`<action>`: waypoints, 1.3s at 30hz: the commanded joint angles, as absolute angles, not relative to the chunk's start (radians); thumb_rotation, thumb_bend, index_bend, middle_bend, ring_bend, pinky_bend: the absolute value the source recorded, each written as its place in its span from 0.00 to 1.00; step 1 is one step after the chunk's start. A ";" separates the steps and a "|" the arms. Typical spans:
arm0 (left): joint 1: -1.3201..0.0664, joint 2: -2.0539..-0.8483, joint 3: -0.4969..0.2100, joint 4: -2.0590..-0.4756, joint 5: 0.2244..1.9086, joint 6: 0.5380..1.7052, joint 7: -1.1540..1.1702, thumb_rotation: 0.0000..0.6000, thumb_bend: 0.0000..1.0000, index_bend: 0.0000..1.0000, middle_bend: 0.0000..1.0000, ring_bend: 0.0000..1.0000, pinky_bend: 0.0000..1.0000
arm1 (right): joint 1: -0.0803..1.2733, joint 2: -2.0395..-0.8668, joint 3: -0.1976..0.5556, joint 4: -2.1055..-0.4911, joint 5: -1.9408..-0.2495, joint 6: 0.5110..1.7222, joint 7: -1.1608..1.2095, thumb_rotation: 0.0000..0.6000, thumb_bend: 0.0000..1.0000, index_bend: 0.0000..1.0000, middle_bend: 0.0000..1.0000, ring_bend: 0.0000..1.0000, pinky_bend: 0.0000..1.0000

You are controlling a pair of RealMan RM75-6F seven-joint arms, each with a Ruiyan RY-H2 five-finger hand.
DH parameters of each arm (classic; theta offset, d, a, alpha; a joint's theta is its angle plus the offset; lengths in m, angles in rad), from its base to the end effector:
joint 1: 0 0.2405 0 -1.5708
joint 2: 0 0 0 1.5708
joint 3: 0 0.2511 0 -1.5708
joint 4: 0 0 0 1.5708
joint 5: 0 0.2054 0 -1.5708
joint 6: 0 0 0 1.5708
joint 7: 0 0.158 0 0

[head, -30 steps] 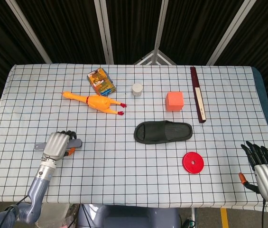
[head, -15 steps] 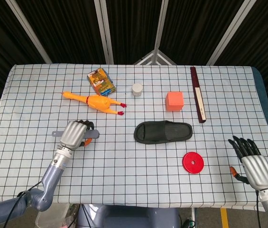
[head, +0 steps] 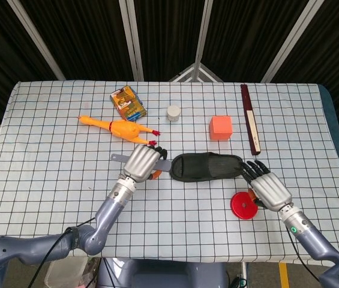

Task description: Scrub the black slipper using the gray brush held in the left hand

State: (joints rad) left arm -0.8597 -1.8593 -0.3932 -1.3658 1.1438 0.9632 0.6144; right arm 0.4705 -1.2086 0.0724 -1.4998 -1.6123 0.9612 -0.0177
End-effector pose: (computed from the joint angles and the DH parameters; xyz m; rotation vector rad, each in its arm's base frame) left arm -0.0248 0.3594 -0.0663 -1.8806 -0.7547 -1.1127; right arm -0.2442 -0.2930 0.0682 1.9981 -0.8415 0.7843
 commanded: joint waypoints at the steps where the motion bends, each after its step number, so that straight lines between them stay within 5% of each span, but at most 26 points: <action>1: -0.908 -1.899 -0.426 -1.319 1.091 0.937 0.637 1.00 0.45 0.55 0.62 0.51 0.60 | 0.503 -1.242 0.062 -1.477 -1.627 0.925 -0.024 1.00 0.72 0.00 0.00 0.00 0.08; 39: -1.147 -2.111 -0.415 -0.914 1.116 0.859 0.407 1.00 0.45 0.54 0.62 0.51 0.60 | 0.650 -1.394 0.016 -1.369 -1.579 0.797 0.013 1.00 0.75 0.00 0.00 0.00 0.08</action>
State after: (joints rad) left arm -1.1419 -2.1052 -0.4161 -0.9212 1.1110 0.8589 0.4137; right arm 0.6500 -1.3944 0.0168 -1.3685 -1.5792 0.7980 0.0139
